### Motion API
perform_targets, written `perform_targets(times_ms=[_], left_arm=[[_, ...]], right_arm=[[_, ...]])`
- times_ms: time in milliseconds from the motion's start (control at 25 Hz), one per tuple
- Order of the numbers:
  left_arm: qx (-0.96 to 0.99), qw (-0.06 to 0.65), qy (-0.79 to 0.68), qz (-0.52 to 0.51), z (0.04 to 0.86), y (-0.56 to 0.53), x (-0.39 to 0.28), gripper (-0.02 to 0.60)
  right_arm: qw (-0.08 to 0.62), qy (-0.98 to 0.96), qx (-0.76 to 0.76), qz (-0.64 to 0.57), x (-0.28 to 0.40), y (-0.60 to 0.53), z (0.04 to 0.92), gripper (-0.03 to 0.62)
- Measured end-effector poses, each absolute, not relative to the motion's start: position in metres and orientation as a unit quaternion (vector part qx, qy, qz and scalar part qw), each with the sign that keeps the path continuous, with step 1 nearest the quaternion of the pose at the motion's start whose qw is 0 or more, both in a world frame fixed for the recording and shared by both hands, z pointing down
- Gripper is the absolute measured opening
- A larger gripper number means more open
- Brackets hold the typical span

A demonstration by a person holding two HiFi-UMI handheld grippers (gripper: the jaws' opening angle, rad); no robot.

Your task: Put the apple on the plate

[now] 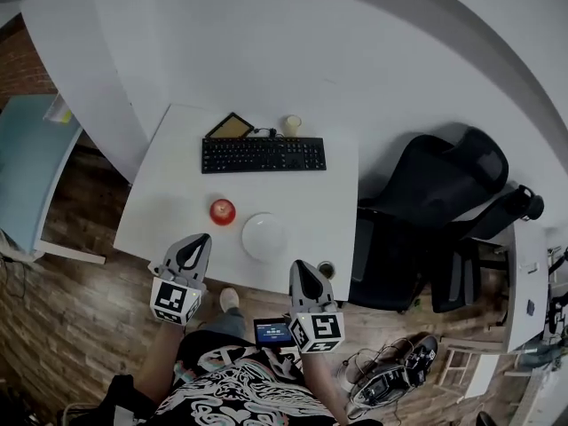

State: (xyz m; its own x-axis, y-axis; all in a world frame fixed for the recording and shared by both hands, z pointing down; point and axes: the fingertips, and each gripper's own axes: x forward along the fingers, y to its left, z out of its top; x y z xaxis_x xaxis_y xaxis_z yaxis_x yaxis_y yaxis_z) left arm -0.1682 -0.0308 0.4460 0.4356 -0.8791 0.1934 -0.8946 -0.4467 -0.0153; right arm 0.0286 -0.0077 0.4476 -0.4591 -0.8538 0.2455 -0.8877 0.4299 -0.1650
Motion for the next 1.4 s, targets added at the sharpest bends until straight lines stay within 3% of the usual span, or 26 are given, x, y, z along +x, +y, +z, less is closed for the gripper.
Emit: perform_targets(times_ms=[400,1400], left_arm=[[0.844,0.049,-0.522,0.113,0.481,-0.074,-0.191,0.017],[0.830,0.045,-0.517,0.205,0.547,-0.104,-0.170,0.017]], right_arm=[[0.095,-0.836,0.525,0.128,0.021,-0.035,0.464,0.029],[0.159,-0.843,0.486,0.168,0.030,-0.063,0.529,0.029]])
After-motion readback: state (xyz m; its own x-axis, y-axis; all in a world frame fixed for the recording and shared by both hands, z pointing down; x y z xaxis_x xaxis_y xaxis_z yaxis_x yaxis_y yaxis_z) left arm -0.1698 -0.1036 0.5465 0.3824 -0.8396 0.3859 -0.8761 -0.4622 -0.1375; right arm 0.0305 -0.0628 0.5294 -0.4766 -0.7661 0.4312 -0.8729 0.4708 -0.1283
